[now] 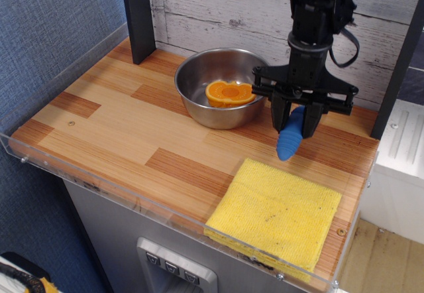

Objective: Move the blue fork to the other side of the silver pan.

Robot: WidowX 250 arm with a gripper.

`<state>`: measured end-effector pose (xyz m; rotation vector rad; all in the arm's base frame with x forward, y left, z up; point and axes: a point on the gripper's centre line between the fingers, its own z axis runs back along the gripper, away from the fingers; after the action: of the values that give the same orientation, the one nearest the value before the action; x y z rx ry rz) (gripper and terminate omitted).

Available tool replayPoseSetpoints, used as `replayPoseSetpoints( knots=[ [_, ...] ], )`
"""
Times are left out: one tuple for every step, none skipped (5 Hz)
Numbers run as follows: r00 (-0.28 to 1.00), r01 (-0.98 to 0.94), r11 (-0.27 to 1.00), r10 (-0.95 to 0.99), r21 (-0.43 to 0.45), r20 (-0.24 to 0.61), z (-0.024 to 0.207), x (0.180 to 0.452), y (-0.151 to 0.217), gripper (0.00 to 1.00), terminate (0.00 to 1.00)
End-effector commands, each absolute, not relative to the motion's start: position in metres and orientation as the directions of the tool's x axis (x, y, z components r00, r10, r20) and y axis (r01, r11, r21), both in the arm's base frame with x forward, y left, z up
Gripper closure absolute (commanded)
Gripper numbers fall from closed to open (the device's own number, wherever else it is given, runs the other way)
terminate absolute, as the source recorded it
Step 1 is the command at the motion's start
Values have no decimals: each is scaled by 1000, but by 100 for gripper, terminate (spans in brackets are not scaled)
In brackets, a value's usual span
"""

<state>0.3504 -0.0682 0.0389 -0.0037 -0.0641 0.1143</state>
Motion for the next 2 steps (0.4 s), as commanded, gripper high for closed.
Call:
replayPoseSetpoints(
  knots=[
    [994,-55,998,56,-22,88,40,364,-87,100,0],
    [996,-42,999,42,-7,74,34,364,-91,100,0]
  ],
)
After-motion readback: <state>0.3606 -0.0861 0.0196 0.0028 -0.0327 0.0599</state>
